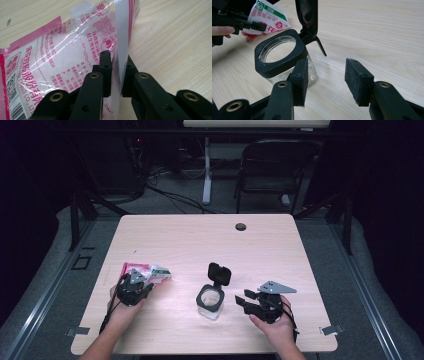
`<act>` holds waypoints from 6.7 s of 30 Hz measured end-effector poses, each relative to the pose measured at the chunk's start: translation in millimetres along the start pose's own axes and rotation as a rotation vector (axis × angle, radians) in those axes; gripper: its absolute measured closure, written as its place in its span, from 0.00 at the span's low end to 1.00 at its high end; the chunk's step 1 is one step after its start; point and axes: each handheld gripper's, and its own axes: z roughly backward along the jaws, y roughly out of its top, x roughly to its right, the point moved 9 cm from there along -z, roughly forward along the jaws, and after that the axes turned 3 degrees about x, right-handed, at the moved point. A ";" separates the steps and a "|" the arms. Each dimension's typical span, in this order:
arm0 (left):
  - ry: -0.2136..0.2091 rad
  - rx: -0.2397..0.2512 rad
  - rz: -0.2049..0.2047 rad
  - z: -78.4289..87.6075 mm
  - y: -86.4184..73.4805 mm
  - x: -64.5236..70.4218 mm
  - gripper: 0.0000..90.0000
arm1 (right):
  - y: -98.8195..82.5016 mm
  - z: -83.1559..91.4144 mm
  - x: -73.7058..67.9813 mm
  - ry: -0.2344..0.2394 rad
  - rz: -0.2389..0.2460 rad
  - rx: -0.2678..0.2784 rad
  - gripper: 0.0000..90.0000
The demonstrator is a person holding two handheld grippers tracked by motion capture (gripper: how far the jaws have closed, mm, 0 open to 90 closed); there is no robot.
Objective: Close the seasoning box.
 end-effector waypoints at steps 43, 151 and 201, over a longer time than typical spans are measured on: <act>-0.027 0.073 0.091 26.9 6.4 -19.6 1.00 | -3.3 -4.4 0.7 0.003 0.000 -0.016 0.60; -0.293 0.199 -0.041 75.2 41.7 68.4 0.98 | 10.5 -0.5 -5.7 0.029 0.013 0.022 0.59; -0.399 0.136 -0.112 67.4 16.2 124.7 0.94 | 13.4 -24.7 -120.1 0.349 0.155 -0.095 0.62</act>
